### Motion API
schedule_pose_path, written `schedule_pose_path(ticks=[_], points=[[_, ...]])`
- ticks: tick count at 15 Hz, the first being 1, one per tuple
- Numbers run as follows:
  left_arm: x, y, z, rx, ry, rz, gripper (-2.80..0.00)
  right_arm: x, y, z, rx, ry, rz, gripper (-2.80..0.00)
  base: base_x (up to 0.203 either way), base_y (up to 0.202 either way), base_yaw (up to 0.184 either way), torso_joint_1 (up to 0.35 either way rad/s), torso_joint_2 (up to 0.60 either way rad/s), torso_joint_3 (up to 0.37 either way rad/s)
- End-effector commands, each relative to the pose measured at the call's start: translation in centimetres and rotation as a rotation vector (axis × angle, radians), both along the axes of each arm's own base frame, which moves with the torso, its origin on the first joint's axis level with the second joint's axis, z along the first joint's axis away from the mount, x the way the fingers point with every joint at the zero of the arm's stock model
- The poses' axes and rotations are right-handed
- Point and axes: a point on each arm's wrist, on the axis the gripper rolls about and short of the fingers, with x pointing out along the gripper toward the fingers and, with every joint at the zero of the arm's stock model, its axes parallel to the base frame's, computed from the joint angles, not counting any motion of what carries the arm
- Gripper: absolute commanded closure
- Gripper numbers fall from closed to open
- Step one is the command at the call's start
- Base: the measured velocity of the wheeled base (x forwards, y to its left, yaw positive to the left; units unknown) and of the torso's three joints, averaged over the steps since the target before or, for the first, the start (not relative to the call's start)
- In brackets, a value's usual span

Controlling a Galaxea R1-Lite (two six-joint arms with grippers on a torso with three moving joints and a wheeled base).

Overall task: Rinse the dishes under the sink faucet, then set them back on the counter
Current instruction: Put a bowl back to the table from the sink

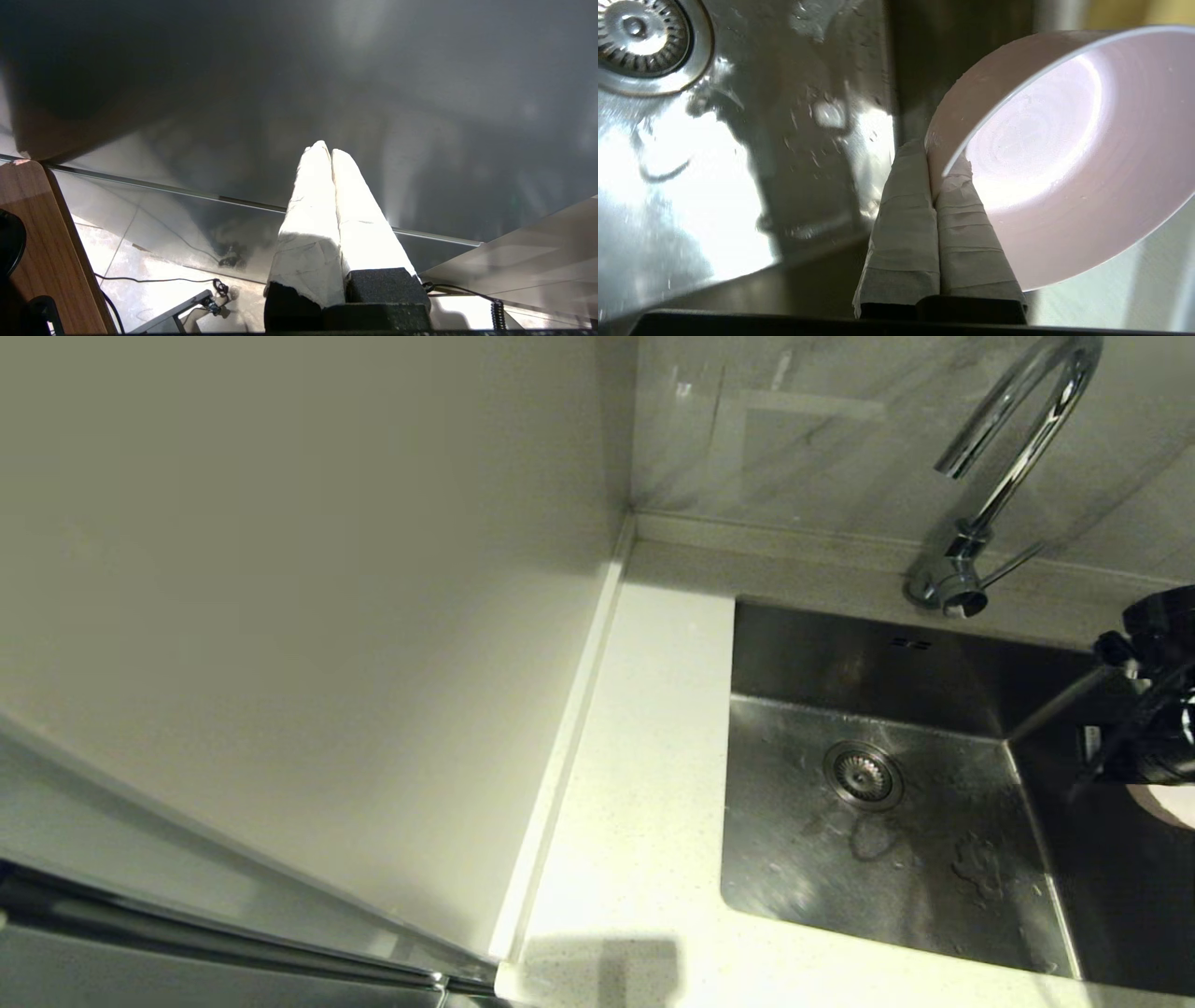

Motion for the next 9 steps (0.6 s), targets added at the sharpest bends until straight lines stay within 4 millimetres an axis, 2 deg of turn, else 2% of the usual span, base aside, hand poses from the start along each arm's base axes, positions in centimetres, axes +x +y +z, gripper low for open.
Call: schedule_pose_path(ticks=[1, 4, 9], points=[[0.0, 0.0, -0.1, -0.001, 0.003, 0.0, 0.0, -4.2, 0.7, 2.2, -0.039, -0.052, 0.025, 0.0, 0.0, 0.0, 0.0, 0.0, 0.0, 0.0], [0.0, 0.0, -0.1, -0.001, 0.003, 0.0, 0.0, -5.3, 0.9, 2.9, -0.272, 0.064, 0.231, 0.0, 0.0, 0.0, 0.0, 0.0, 0.0, 0.0], [0.0, 0.0, -0.1, -0.001, 0.003, 0.0, 0.0, -4.7, 0.2, 5.0, -0.816, 0.171, 0.538, 0.0, 0.0, 0.0, 0.0, 0.0, 0.0, 0.0]])
